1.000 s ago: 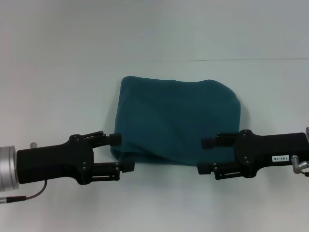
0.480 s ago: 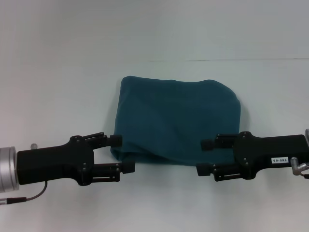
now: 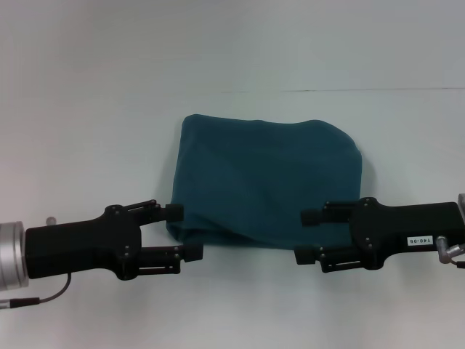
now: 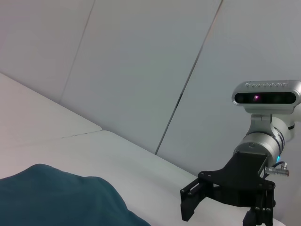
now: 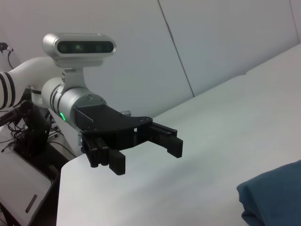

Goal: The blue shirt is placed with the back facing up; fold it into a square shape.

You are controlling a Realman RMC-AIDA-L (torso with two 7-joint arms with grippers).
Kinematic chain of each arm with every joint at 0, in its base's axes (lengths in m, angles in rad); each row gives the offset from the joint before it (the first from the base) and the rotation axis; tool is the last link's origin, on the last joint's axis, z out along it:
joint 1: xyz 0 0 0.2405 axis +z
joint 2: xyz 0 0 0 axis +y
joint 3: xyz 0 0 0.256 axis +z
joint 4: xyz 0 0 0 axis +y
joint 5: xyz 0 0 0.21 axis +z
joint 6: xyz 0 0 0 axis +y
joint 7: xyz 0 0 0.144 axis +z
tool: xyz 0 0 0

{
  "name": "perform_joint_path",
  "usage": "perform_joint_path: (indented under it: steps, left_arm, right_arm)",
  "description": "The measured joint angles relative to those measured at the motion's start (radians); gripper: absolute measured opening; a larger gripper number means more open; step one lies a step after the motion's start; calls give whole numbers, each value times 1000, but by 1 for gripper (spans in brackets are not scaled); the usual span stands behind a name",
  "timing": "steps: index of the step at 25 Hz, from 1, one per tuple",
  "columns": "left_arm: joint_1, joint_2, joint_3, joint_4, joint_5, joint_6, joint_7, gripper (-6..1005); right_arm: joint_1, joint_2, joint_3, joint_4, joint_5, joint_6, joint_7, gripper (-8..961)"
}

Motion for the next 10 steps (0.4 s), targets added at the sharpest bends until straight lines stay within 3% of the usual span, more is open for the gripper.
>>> perform_joint_path:
  steps: [10]
  left_arm:
    - [-2,0,0,-6,0,0,-2,880]
  right_arm:
    - [3,1,-1,4,0,3,3,857]
